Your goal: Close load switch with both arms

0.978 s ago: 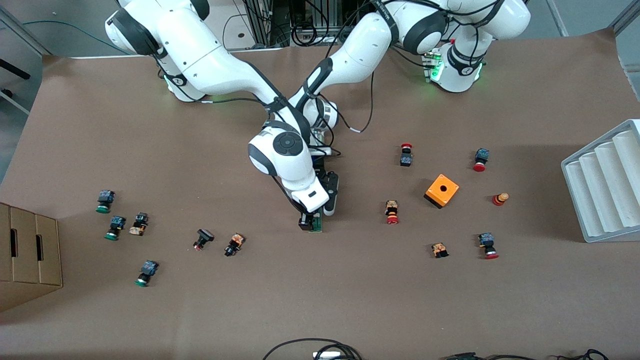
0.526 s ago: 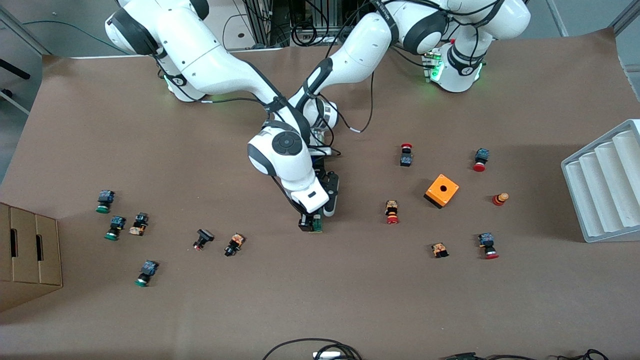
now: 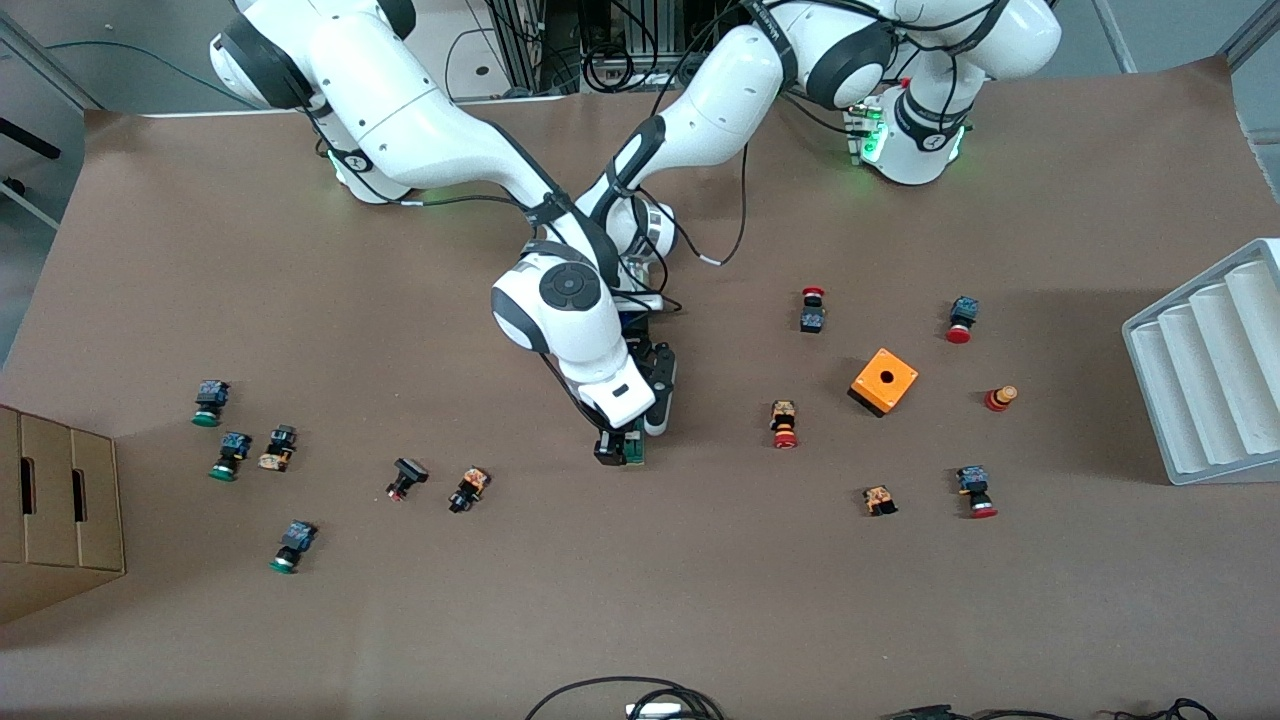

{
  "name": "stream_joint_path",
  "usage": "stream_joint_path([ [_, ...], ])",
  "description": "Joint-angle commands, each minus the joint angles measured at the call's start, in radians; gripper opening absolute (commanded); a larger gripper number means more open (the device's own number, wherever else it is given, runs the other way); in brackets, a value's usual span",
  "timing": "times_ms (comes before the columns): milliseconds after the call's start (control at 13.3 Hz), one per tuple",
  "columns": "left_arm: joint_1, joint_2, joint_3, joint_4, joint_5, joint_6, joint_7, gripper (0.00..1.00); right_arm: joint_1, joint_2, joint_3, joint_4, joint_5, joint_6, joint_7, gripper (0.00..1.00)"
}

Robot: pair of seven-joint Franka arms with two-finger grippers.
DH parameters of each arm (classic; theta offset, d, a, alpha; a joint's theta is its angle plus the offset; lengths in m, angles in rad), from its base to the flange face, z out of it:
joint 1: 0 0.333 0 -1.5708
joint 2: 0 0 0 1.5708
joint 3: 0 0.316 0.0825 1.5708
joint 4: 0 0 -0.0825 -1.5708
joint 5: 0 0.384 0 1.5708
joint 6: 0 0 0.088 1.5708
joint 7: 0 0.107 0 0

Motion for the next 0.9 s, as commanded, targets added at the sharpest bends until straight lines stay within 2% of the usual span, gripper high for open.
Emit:
stream_joint_path([
  [0, -0.008, 0.018, 0.005, 0.013, 0.017, -0.019, -0.022, 0.69, -0.011, 0.012, 0.0, 0.019, -0.021, 0.016, -0.006, 0.6],
  [827, -0.008, 0.018, 0.005, 0.013, 0.017, -0.019, -0.022, 0.69, -0.011, 0.043, -0.001, 0.063, -0.021, 0.02, -0.006, 0.59],
])
